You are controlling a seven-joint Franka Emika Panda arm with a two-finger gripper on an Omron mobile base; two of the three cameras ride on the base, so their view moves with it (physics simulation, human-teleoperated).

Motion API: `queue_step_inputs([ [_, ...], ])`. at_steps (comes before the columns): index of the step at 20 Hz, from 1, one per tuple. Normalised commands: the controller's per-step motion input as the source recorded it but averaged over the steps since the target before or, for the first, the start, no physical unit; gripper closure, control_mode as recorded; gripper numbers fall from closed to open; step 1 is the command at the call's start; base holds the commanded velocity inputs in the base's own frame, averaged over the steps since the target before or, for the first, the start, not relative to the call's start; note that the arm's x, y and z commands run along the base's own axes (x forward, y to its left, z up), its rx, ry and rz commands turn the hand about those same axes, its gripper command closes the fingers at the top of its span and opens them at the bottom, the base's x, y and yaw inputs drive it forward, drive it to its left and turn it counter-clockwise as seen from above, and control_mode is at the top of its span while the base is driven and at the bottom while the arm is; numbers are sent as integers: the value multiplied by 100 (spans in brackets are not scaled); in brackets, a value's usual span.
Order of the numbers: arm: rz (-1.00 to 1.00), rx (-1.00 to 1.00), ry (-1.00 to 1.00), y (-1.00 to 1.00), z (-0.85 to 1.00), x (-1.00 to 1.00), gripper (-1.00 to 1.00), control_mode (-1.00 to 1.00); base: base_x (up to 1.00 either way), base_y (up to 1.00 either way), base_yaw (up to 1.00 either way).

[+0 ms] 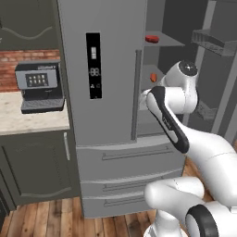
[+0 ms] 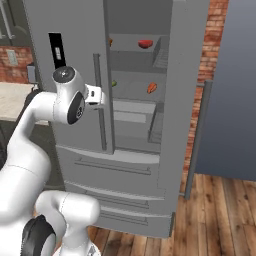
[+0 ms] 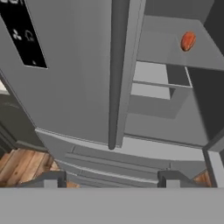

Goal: Gather the cucumber and sweet potato from the fridge and place them on a tray on the dining counter. Then gather the steak and chicken drumstick from the fridge and place them on the other tray.

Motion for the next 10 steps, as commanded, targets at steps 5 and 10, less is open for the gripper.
queue_step_inputs([
  [5,-2,2,0,18,-22,34,-100,-100,0,0,0],
  [10,0,0,0,14,-17,43,-100,-100,0,0,0],
])
